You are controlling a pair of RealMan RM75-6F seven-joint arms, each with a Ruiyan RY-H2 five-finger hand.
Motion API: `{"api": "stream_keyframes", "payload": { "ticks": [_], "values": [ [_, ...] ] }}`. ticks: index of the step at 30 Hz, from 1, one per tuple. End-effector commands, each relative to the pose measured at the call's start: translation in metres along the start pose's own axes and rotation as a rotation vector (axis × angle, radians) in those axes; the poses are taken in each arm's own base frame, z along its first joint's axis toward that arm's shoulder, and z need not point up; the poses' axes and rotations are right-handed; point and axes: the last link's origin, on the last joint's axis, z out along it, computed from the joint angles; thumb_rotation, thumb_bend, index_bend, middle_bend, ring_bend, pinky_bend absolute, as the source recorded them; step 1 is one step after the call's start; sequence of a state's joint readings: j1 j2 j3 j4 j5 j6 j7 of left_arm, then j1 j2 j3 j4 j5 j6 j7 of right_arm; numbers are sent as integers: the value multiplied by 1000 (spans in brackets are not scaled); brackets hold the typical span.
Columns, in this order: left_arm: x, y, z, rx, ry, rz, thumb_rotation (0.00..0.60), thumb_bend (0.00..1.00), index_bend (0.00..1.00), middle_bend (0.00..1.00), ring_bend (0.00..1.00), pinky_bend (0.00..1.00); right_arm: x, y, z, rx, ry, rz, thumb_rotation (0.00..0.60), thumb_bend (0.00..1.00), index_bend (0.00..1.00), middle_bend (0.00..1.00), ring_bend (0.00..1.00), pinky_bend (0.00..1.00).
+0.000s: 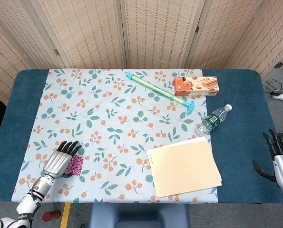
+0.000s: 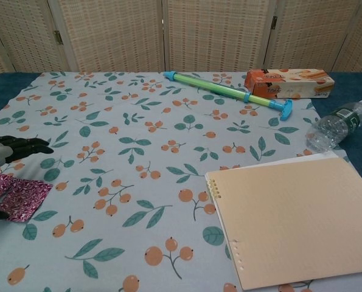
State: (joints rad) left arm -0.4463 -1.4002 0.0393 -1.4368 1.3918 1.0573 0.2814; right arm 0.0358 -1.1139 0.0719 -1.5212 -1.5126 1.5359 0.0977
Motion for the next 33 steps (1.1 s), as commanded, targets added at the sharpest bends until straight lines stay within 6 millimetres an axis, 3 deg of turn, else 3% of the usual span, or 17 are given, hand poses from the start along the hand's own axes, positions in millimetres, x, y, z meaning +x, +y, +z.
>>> {"api": "stream_keyframes", "payload": {
  "ticks": [1, 16, 33],
  "values": [
    [-1, 0, 0, 1, -4, 1, 600, 134, 26, 3, 0, 0, 0, 0, 0, -1, 1, 1, 499, 363, 0, 0, 0, 0],
    [-4, 0, 6, 10, -19, 6, 600, 133, 26, 3, 0, 0, -2, 2, -2, -7, -4, 2, 502, 364, 0, 0, 0, 0],
    [1, -10, 28, 50, -15, 43, 600, 134, 26, 3, 0, 0, -3, 5, -3, -19, -8, 1, 501, 364, 0, 0, 0, 0]
  ]
}}
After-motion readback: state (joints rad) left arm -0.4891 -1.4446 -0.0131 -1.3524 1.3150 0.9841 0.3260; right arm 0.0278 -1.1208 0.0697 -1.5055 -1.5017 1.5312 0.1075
